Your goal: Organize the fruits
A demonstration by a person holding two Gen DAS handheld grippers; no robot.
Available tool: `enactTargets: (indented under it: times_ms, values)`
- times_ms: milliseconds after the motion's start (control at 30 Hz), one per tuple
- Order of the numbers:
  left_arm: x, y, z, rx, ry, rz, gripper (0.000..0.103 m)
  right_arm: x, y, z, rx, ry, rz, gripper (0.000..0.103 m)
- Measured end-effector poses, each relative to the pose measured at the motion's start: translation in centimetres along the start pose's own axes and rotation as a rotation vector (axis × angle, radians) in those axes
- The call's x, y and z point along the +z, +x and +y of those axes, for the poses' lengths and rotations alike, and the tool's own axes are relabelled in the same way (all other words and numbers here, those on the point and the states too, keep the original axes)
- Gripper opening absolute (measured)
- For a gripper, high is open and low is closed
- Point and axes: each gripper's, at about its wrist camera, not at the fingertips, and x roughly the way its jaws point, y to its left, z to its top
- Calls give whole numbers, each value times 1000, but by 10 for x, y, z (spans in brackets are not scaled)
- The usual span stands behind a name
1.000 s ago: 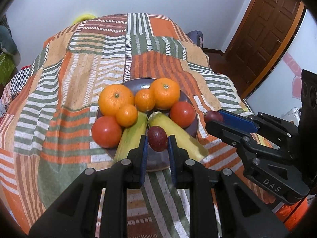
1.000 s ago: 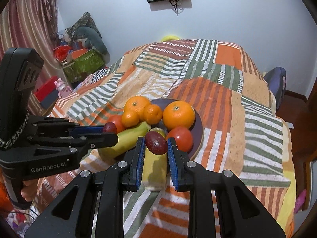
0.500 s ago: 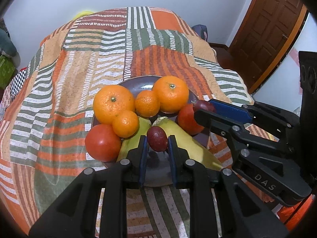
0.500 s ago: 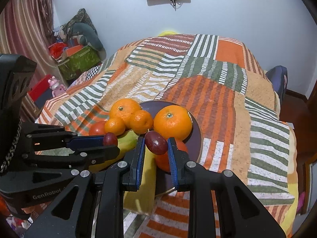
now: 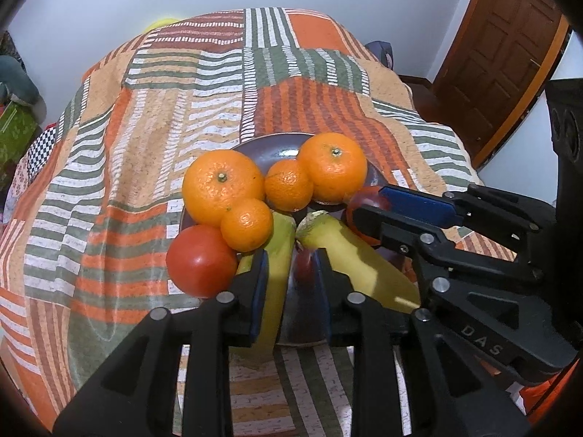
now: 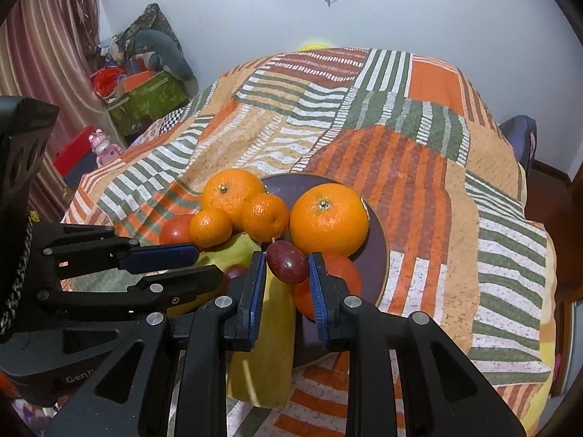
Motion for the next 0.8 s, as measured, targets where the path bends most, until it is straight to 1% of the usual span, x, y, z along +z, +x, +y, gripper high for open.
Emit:
enactTargets:
  times_ms: [100, 367, 500, 600, 800]
  values:
    - [-2, -1, 2, 2, -2, -3, 31, 0, -1, 0, -6, 2, 1, 25]
    - [-3, -8, 3, -3, -5, -14, 35, 0, -9, 1, -4, 6, -14, 27]
    - [-2, -20, 5, 0, -17, -38, 37, 0, -20, 2, -2, 17, -36, 33]
    - [-2, -36, 7, -5, -31, -69, 37, 0, -40, 5, -8, 25, -76, 34]
    - [-7, -91, 0, -8, -32, -180, 37, 0, -89, 16, -31, 26, -172, 34]
